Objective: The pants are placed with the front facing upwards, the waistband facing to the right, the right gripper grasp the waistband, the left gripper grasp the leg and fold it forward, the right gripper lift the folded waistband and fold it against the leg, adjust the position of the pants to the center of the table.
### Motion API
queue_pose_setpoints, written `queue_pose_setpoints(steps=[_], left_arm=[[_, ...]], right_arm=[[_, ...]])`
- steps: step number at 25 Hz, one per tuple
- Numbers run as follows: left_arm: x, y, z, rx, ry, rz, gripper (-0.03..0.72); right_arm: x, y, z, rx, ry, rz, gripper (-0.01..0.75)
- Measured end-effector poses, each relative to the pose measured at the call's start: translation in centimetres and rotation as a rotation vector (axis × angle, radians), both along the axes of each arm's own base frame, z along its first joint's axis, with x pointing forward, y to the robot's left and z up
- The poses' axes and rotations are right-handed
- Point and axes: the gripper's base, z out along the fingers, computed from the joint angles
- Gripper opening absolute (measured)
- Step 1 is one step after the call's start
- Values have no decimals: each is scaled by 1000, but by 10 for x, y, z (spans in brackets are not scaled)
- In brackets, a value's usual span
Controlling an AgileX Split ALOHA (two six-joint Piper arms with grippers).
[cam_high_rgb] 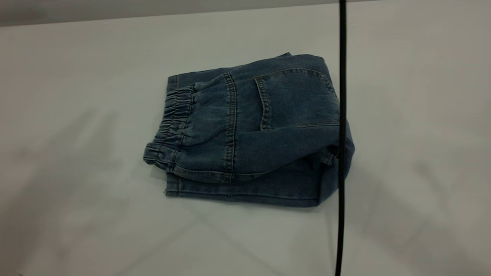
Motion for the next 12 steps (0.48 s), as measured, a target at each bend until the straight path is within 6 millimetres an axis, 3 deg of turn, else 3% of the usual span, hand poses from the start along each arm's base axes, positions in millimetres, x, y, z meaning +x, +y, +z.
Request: queue_pose_setpoints(steps=[4, 8, 12], left_arm=[[-29, 7, 5, 23, 75, 0, 321], [-58, 15, 4, 52, 180, 0, 321], [-91, 20, 0, 12, 314, -41, 321]], right_arm=[[-48, -30, 48, 81, -119, 43, 468], [-92, -80, 86, 145, -261, 69, 468], [-133, -125, 92, 191, -323, 63, 468]])
